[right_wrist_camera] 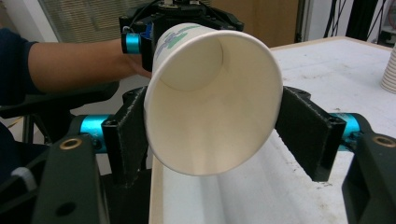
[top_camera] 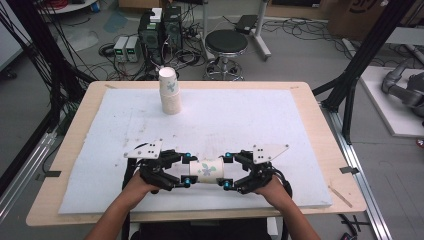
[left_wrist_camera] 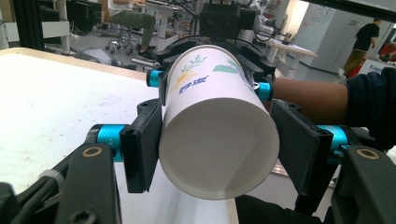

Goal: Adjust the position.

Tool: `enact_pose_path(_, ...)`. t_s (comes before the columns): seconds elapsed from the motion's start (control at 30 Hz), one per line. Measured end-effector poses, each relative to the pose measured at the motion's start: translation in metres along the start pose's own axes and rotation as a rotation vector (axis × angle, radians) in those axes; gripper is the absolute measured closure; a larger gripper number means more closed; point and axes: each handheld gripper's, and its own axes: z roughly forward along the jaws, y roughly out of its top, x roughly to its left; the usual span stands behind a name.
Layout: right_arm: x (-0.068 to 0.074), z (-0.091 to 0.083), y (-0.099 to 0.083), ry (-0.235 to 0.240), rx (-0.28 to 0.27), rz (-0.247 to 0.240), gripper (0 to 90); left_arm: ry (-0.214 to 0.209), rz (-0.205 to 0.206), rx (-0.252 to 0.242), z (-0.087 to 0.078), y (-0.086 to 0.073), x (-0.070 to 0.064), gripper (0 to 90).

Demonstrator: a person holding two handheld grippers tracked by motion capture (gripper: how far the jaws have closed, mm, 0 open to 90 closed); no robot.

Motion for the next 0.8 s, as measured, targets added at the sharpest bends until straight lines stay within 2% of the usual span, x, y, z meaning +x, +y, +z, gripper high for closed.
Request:
enact_pose_path(0.17,0.0,0.0,0.0,-0.006,0.006,-0.004,31.0,0.012,-0.015,0.018,0.0,-0.001,0.0,36.1)
enact_pose_path(0.2,0.0,0.0,0.001,-0.01,0.009,-0.002,31.1,0.02,-0.024,0.025,0.001,-0.001,0.0,34.5)
enact_pose_path(0.27,0.0,-0.001,0.001,-0.019,0.024,-0.004,31.1,0.054,-0.037,0.056,0.001,0.0,0.0,23.6)
enact_pose_path(0.37,0.0,-0.001,0.003,-0.045,0.068,-0.012,31.0,0.097,-0.02,0.119,0.001,0.004,-0.002,17.6)
enact_pose_path(0.5,-0.002,0.001,0.007,-0.067,0.139,-0.03,31.0,0.133,0.013,0.196,0.001,0.011,-0.004,16.5)
enact_pose_path(0.6,-0.003,0.003,0.011,-0.062,0.165,-0.035,30.9,0.147,0.036,0.239,0.002,0.014,-0.004,16.5)
enact_pose_path(0.8,-0.004,0.006,0.019,-0.077,0.235,-0.056,30.7,0.162,0.054,0.305,0.005,0.017,-0.005,16.5)
